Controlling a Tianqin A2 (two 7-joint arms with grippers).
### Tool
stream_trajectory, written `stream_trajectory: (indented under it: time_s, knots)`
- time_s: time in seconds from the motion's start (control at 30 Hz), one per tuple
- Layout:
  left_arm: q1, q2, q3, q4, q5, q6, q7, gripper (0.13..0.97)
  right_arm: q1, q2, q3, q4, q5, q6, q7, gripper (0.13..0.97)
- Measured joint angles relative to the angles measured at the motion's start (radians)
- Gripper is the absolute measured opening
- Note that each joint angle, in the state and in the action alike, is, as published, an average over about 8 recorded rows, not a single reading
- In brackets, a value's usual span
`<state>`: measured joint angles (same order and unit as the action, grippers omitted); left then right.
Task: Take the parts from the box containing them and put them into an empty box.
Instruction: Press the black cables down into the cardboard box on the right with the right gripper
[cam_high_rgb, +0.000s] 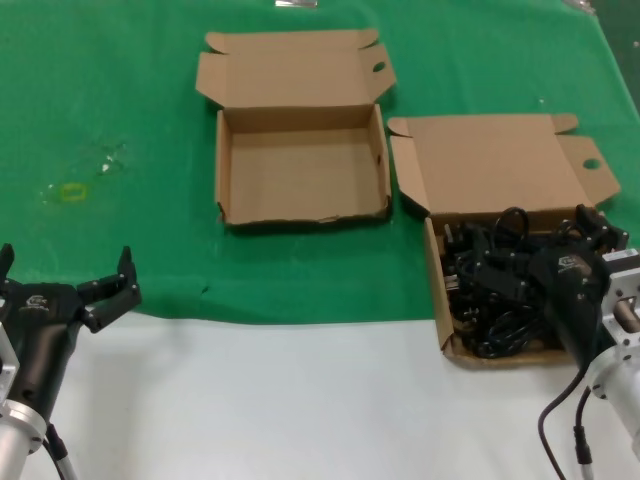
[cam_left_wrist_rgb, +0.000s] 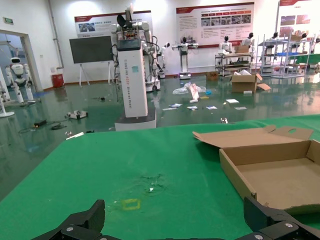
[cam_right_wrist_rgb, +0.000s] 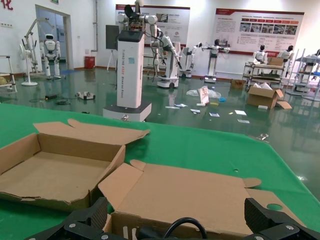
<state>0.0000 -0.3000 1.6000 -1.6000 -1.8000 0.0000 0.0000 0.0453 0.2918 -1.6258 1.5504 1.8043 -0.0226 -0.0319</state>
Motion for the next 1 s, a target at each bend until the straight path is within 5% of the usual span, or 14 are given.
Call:
stream_trajectory:
  time_s: [1.0]
  knots:
    - [0.0, 0.0, 0.0, 0.0, 0.0, 0.0, 0.0, 0.966, 0.0, 0.0, 0.0, 0.0, 0.0, 0.0, 0.0, 0.966]
